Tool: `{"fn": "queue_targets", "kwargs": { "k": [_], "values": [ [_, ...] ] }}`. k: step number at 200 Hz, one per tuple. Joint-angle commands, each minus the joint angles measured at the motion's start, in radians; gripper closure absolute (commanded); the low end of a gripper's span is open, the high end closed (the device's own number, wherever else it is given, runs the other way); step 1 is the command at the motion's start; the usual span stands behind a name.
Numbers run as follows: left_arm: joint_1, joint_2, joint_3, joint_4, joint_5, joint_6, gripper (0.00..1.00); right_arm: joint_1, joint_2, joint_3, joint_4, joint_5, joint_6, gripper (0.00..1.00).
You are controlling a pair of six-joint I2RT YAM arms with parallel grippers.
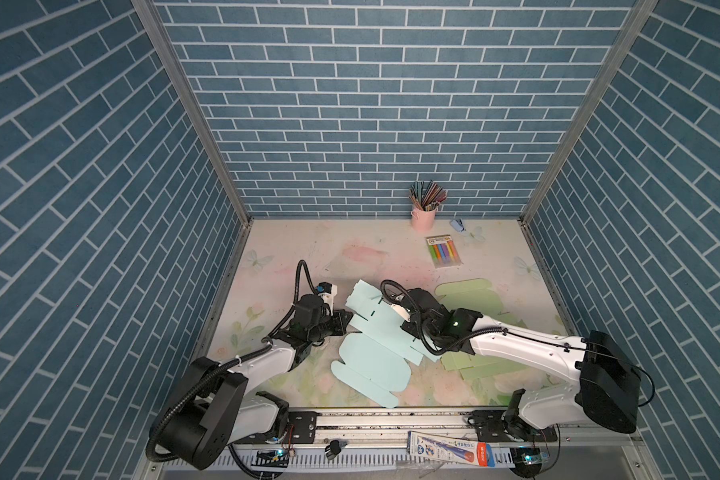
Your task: Fold the paper box
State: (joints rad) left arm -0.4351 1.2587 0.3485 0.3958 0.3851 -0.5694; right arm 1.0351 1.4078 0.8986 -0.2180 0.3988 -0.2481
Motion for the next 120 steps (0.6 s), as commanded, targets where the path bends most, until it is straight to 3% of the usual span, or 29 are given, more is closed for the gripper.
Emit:
{"fn": "queue_targets", "kwargs": {
  "k": [1,55,95,120],
  "values": [
    [-0.04,-0.003,0.012,0.046,-0.005,-0.024,1.0,0.006,0.012,0.029,0.023,0.034,-0.026,1.0],
    [-0.128,-0.048,-0.008,0.038,-0.044,-0.055,1.0,0.012,0.034,0.037,0.038,0.054,-0.044,1.0],
    [-0.221,0.0,0.003,0.086,-0.075,-0.085,1.0,0.029,0.037,0.036,0.062,0.093,-0.059,1.0],
    [-0.218,0.011,0.001,0.085,-0.08,-0.079,1.0,0.05,0.042,0.039,0.079,0.132,-0.081,1.0]
  ]
}}
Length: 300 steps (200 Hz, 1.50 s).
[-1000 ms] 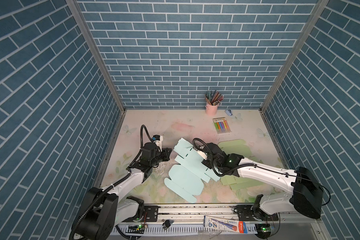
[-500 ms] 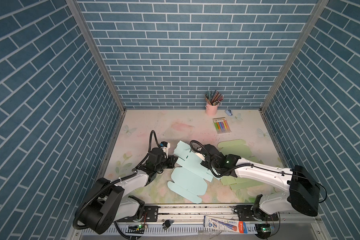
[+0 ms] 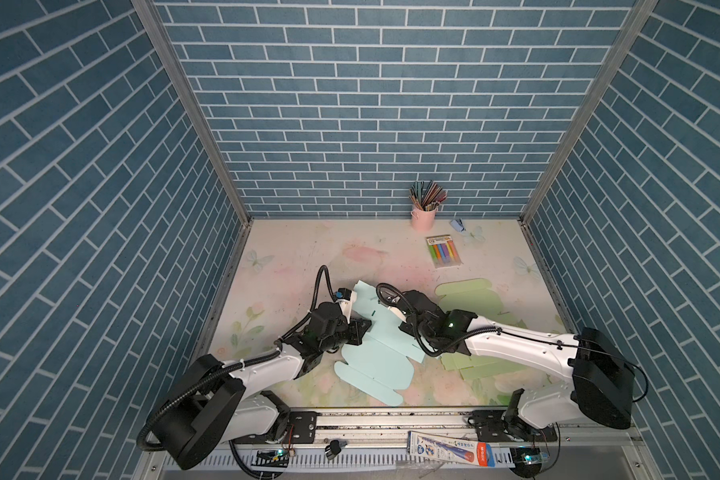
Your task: Fold the paper box
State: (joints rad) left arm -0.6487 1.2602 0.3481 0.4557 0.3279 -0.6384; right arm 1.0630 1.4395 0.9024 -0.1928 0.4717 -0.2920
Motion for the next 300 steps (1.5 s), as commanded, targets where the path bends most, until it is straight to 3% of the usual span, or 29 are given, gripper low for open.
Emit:
{"fn": "queue_targets", "kwargs": {
  "k": [1,51,91,108,126,172,208,258,300],
  "values": [
    [-0.004,0.008,0.001,0.023,-0.024,-0.01,1.0,0.023,0.01,0.034,0.055,0.062,-0.038,1.0],
    [0.127,-0.178,-0.041,-0.104,0.025,0.031,1.0,0.095,0.005,-0.035,0.151,0.225,-0.185,1.0],
    [0.345,-0.315,-0.038,-0.162,0.14,0.061,1.0,0.119,0.05,-0.071,0.207,0.309,-0.294,1.0],
    [0.414,-0.316,-0.024,-0.131,0.152,0.062,1.0,0.12,0.051,-0.079,0.224,0.31,-0.329,1.0],
    [0.451,-0.229,0.006,-0.08,0.168,0.068,1.0,0.124,0.058,-0.092,0.256,0.313,-0.383,1.0],
    [0.486,0.071,0.071,0.102,0.221,0.075,1.0,0.155,0.069,-0.145,0.371,0.3,-0.52,1.0],
    [0.477,0.214,0.113,0.194,0.279,0.068,1.0,0.159,0.055,-0.18,0.419,0.265,-0.584,1.0],
    [0.379,0.242,0.091,0.196,0.283,0.098,1.0,0.165,0.03,-0.218,0.488,0.244,-0.632,1.0],
    [0.293,0.157,0.042,0.163,0.274,0.103,1.0,0.167,0.019,-0.232,0.51,0.245,-0.645,1.0]
  ]
}}
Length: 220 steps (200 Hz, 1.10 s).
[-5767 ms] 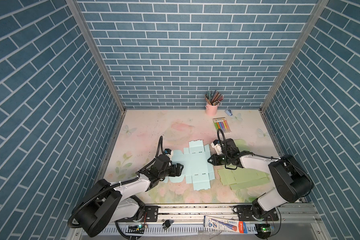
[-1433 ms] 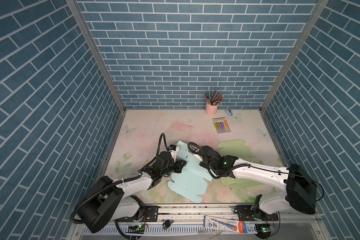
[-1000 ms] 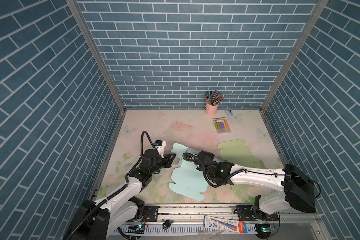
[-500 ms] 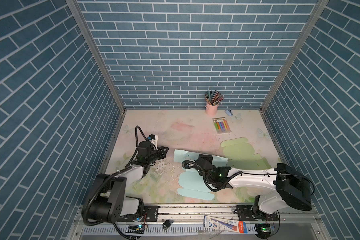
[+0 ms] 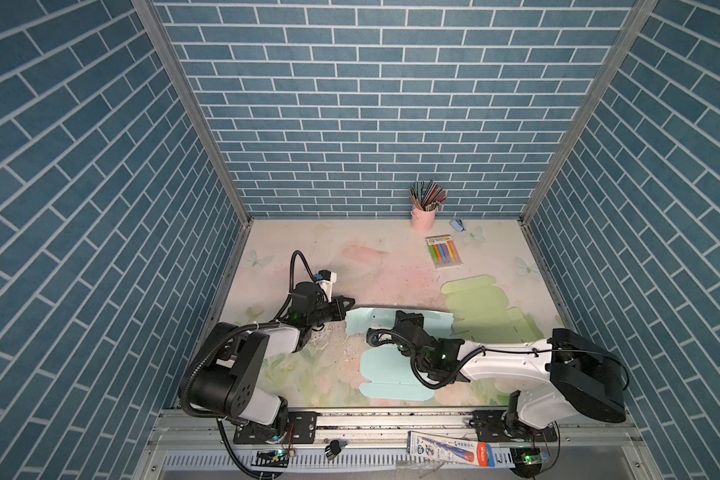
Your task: Fold the paper box
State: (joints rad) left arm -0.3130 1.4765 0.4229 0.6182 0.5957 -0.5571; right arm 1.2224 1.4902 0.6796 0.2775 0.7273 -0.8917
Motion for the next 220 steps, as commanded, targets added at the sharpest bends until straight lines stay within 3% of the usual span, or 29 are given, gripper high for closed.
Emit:
{"fn": "queue_targets", "kwargs": {
  "k": [1,63,149,220],
  "values": [
    [-0.044,-0.063,-0.033,-0.002,0.006,0.022,1.0,0.008,-0.033,-0.01,0.041,-0.011,-0.045,1.0],
    [-0.166,-0.235,-0.127,-0.061,-0.064,-0.011,0.98,0.022,-0.029,-0.034,0.086,0.007,-0.083,1.0],
    [-0.289,-0.404,-0.286,-0.012,-0.184,-0.018,0.82,0.076,-0.009,-0.071,0.113,0.042,-0.108,1.0],
    [-0.427,-0.411,-0.357,0.067,-0.304,0.001,0.73,0.145,-0.019,-0.101,0.116,0.084,-0.066,1.0]
  ]
}}
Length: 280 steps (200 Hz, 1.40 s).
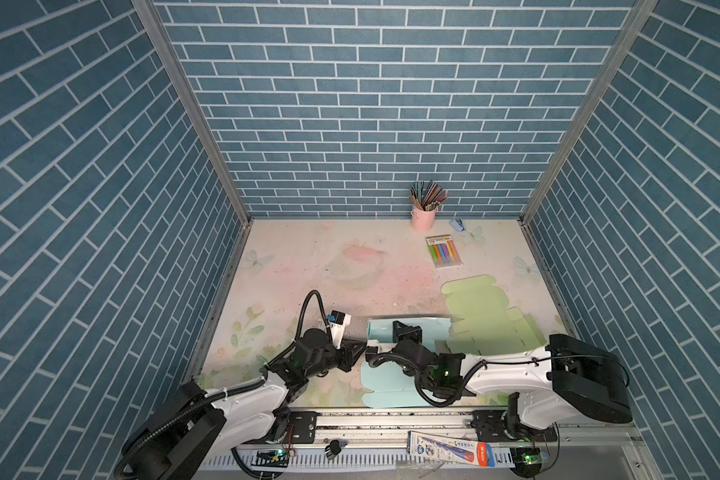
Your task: Fold the paper box
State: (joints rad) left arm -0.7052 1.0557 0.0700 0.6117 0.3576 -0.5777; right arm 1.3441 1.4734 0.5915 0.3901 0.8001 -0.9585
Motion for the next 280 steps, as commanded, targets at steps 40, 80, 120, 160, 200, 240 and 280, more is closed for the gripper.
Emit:
{"fn": "queue_targets", "kwargs": {
  "k": [40,80,120,160,200,240,280],
  "values": [
    [-0.09,0.036,-0.012,0.136,-0.118,0.046,0.65,0.042,-0.021,-0.018,-0.027,0.016,0.035,1.0],
    [-0.121,0.028,-0.015,0.14,-0.183,0.068,0.36,0.061,-0.027,-0.022,-0.047,0.021,0.069,1.0],
    [-0.129,0.046,0.002,0.151,-0.229,0.095,0.41,0.079,-0.028,-0.018,-0.053,0.019,0.104,1.0],
    [-0.156,0.079,0.023,0.147,-0.289,0.123,0.59,0.096,-0.03,-0.006,-0.078,0.01,0.154,1.0],
    [-0.187,0.09,0.041,0.127,-0.354,0.152,0.77,0.11,-0.025,0.019,-0.127,-0.004,0.22,1.0],
    [-0.221,0.078,0.041,0.108,-0.433,0.184,0.84,0.125,-0.048,0.062,-0.21,-0.052,0.349,0.87],
    [-0.234,0.067,0.04,0.09,-0.487,0.225,0.86,0.127,-0.234,0.073,-0.313,-0.217,0.594,0.58]
  ]
}}
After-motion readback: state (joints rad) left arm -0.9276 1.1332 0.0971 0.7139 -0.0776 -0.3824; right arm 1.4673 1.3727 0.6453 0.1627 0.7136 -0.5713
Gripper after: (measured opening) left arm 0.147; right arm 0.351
